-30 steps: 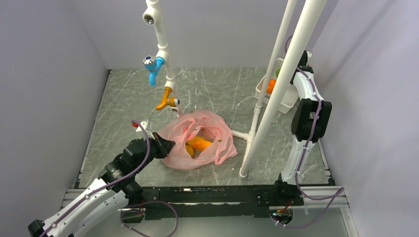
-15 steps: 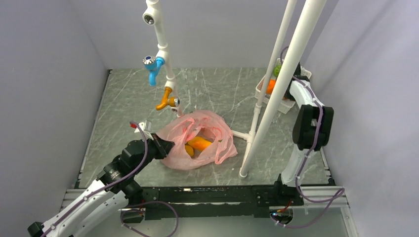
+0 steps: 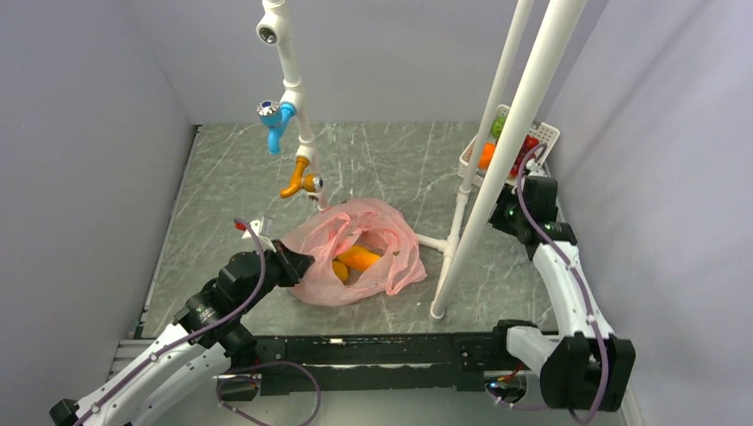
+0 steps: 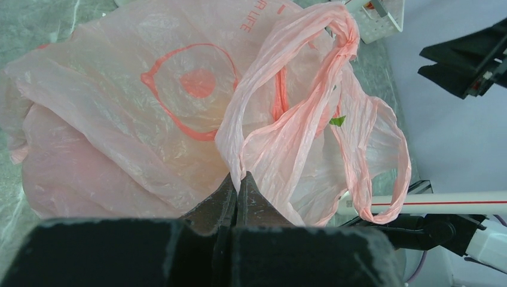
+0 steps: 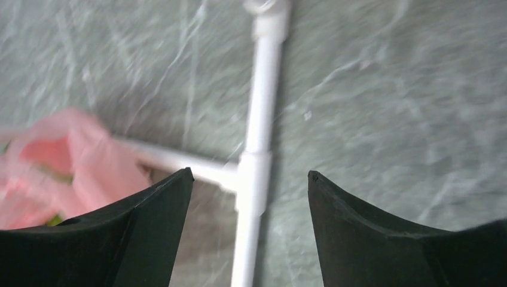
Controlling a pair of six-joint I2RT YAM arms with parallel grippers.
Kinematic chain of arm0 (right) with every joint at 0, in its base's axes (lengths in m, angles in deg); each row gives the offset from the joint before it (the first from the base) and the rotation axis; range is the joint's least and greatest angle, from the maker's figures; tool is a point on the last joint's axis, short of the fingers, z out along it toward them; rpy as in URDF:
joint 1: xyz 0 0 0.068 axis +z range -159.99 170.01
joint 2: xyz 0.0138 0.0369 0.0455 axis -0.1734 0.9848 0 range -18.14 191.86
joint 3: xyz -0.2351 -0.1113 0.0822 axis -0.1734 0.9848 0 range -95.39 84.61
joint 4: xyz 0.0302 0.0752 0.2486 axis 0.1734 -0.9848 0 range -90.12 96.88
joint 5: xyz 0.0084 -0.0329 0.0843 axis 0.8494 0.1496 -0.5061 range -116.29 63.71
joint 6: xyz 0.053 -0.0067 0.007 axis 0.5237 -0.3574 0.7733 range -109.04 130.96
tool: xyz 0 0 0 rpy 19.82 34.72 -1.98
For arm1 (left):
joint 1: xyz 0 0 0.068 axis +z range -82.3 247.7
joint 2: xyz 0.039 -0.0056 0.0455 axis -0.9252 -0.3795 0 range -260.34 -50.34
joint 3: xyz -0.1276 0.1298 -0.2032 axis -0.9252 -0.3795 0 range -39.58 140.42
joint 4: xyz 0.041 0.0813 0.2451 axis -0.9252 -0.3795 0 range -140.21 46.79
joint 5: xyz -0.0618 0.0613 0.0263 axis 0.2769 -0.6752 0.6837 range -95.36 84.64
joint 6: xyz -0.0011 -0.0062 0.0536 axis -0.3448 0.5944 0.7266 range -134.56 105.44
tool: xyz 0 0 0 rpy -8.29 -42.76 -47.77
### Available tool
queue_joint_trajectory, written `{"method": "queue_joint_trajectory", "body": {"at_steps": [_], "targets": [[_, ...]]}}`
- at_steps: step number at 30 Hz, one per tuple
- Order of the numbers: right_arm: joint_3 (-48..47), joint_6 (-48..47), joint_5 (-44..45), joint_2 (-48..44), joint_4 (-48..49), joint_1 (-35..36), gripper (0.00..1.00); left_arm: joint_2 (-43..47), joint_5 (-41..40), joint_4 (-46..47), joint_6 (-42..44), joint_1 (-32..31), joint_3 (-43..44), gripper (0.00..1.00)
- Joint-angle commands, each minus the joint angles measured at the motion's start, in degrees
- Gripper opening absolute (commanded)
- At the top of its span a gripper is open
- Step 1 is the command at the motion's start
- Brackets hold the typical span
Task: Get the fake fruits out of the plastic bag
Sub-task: Take out the fake fruit from the plastic bag.
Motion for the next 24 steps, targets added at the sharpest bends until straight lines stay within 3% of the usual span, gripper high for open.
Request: {"method": "queue_joint_trajectory", "body": {"at_steps": [1, 4, 6, 11, 20, 24], "targets": [[4.57, -0.82, -19.76, -7.17, 3.67, 1.55, 0.74, -0.12, 1.31, 1.67, 0.84, 0.14, 1.22, 0.0], [7.87, 3.34, -33.6, -8.88, 11.56, 2.84, 0.73, 0.58, 1.8, 4.12, 1.01, 0.16, 0.09, 0.0], [8.93, 4.95, -38.33, -8.14, 16.22, 6.26, 0.71, 0.69, 1.66, 5.05, 0.65, 0.16, -0.37, 0.0], [6.97, -0.44, -36.82, -4.81, 18.26, 16.48, 0.7, -1.23, 2.16, 5.22, 0.25, 0.17, 0.39, 0.0], [1.01, -4.48, -39.84, 4.45, 20.85, 26.34, 0.6, -1.73, 1.78, 5.13, -1.56, 0.2, -0.44, 0.0], [-1.78, -6.52, -36.67, 9.83, 20.03, 31.64, 0.62, -1.84, 1.04, 4.59, -1.95, 0.13, -0.22, 0.0]]}}
